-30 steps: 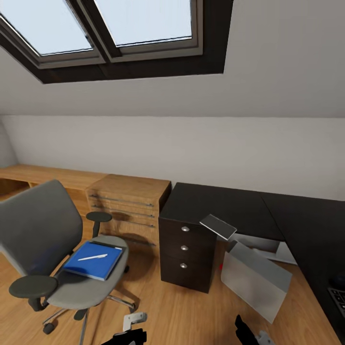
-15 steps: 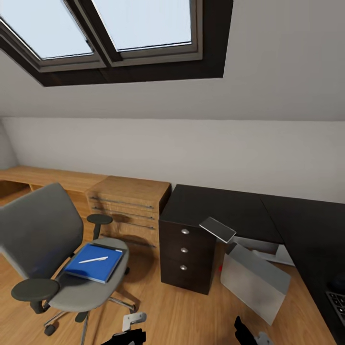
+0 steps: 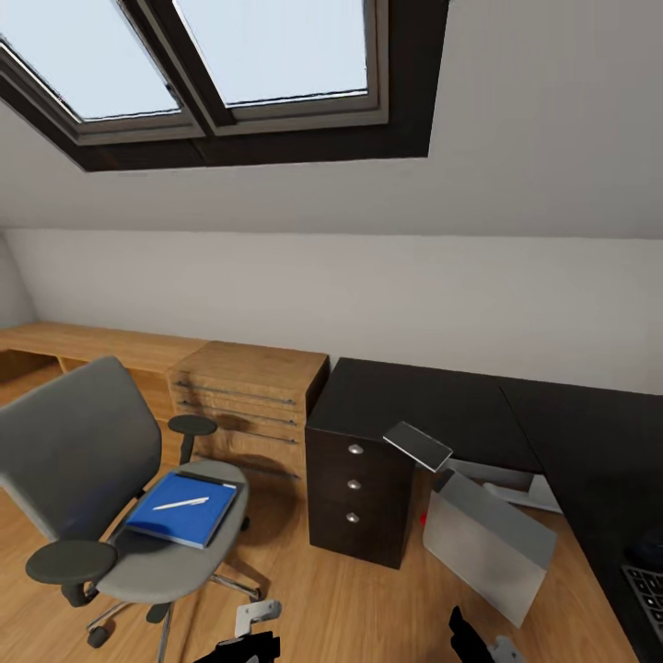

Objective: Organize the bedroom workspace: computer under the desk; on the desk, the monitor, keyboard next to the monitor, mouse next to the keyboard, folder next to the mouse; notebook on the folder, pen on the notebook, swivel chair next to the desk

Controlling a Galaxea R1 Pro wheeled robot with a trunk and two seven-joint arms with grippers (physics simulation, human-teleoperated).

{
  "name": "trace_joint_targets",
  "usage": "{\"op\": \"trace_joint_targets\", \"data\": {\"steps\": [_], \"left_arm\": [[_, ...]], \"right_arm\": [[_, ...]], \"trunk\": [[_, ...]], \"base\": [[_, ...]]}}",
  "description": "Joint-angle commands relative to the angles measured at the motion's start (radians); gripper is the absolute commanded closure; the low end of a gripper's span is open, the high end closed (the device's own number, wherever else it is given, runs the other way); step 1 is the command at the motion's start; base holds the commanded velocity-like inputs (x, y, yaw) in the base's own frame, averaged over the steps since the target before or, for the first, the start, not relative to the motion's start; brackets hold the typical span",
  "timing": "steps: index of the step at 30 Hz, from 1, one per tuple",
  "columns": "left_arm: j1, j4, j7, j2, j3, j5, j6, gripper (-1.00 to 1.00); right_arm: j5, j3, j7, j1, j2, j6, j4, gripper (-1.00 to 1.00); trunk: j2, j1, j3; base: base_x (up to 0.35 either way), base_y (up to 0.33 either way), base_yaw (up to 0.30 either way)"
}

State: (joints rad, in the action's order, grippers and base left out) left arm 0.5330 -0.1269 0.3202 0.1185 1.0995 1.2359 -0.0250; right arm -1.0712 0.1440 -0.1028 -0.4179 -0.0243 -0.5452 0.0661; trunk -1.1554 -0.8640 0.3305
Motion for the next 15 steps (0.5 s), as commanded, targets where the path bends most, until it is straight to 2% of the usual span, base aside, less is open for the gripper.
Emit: {"op": "trace_joint_targets", "data": {"steps": [1,6,10,15], "left_arm": [[0.001,-0.002,0.007,0.000,0.008,0.005,-0.003,-1.00],[0.001,-0.002,0.007,0.000,0.008,0.005,-0.004,-1.00],[-0.001,-0.002,0.007,0.001,0.008,0.005,-0.004,-1.00],[-0.002,-0.002,0.007,0.001,0.008,0.005,-0.004,-1.00]], "right_arm": [[-0.011,0.006,-0.006,-0.001,0.000,-0.004,-0.002,-1.00],[-0.010,0.006,-0.006,-0.001,-0.001,-0.004,-0.002,-1.00],[-0.009,0.008,-0.007,-0.001,-0.010,-0.005,-0.002,-1.00],[0.029,0.045,-0.007,-0.001,-0.013,-0.019,-0.002,-1.00]], "trunk": [[0.007,0.004,-0.002],[0.042,0.023,-0.018],[0.070,0.038,-0.030],[0.105,0.058,-0.046]], "base": [[0.000,0.000,0.000],[0.000,0.000,0.005],[0.000,0.000,0.087],[0.000,0.000,0.015]]}}
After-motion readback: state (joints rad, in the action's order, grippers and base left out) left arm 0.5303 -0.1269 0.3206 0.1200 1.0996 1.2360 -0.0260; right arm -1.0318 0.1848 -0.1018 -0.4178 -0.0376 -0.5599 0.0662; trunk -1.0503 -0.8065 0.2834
